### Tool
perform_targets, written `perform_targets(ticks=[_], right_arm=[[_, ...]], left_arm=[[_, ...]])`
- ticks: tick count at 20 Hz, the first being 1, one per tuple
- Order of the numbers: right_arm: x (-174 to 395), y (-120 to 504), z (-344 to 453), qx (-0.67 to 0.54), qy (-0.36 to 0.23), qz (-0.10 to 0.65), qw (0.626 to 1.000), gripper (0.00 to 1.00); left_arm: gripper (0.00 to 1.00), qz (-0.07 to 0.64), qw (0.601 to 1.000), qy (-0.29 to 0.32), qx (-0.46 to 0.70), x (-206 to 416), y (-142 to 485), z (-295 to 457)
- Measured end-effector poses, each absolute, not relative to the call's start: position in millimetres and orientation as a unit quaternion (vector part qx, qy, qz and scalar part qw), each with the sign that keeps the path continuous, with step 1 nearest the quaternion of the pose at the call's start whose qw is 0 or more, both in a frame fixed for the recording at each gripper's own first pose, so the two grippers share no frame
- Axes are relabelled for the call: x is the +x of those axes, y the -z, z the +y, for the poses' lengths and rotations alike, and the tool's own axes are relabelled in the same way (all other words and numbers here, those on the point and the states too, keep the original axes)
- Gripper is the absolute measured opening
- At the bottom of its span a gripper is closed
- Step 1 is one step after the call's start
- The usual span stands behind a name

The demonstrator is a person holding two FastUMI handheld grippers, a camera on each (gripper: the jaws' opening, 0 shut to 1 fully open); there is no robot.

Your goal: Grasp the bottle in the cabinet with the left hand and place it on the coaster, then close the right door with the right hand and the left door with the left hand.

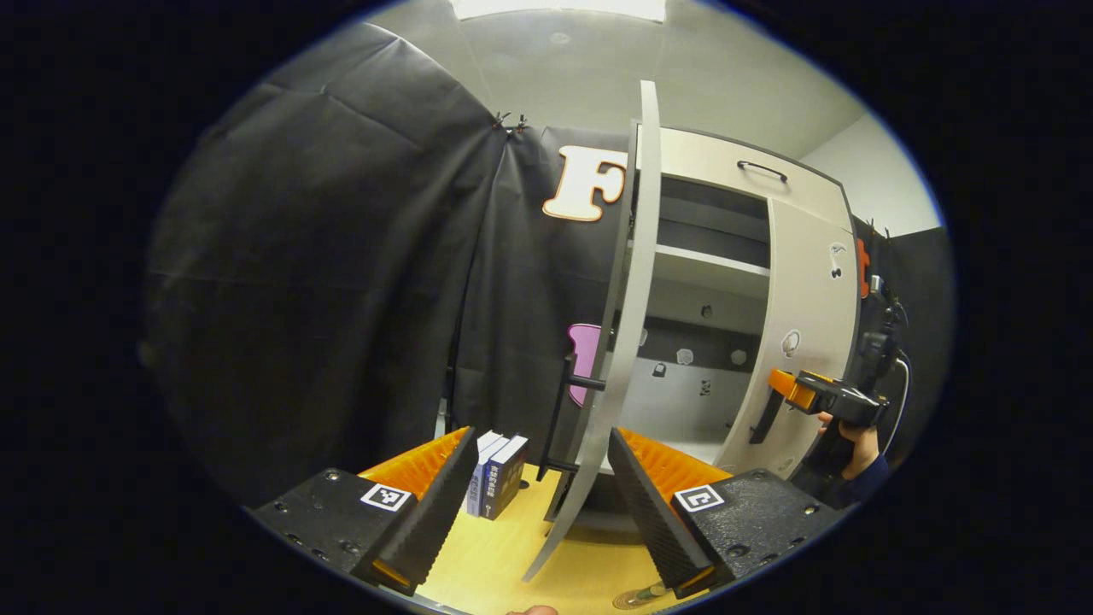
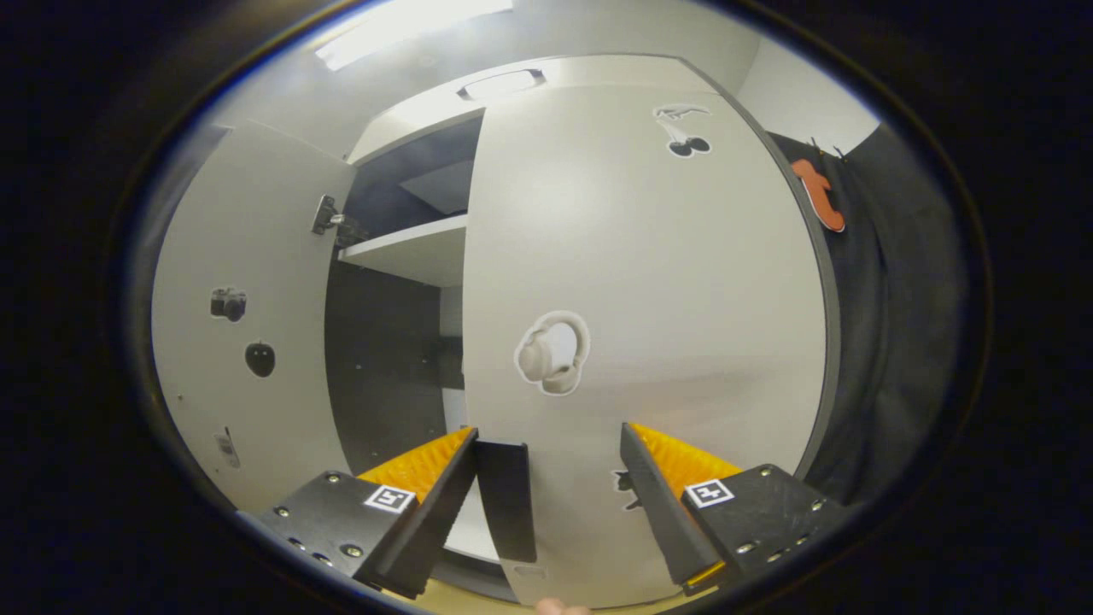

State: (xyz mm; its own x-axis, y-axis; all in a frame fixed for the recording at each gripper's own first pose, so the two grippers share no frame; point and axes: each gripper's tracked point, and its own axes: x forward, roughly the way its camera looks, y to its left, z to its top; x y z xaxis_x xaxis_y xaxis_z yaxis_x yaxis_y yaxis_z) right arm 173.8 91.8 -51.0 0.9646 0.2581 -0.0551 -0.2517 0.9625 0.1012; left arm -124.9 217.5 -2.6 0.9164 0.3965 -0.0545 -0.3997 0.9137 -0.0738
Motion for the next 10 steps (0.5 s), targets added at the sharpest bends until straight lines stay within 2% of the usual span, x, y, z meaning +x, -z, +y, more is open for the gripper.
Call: perform_targets(ticks=[2,3,5,6,7,8,10], right_arm=[[174,52,92,0.047,-0.131,0.036,0.990,0.99],[174,53,91,0.048,-0.132,0.037,0.989,0.99],[174,56,91,0.060,-0.136,0.047,0.988,0.99],[171,58,91,0.068,-0.140,0.055,0.986,0.99],[166,58,89,0.072,-0.142,0.057,0.986,0.97],[161,56,85,0.072,-0.142,0.054,0.986,0.99],[146,53,74,0.063,-0.137,0.046,0.988,0.99]], left_arm=[[0.93,0.008,0.978,-0.208,-0.029,-119,-4,229],[0.96,0.001,0.977,-0.210,-0.020,-114,-8,235],[0.93,-0.006,0.977,-0.212,-0.004,-102,-12,246],[0.96,-0.007,0.978,-0.211,0.004,-97,-12,250],[0.96,-0.005,0.978,-0.206,0.007,-91,-11,251],[0.93,-0.002,0.981,-0.193,0.003,-83,-10,248],[0.96,0.002,0.985,-0.172,-0.005,-78,-10,244]])
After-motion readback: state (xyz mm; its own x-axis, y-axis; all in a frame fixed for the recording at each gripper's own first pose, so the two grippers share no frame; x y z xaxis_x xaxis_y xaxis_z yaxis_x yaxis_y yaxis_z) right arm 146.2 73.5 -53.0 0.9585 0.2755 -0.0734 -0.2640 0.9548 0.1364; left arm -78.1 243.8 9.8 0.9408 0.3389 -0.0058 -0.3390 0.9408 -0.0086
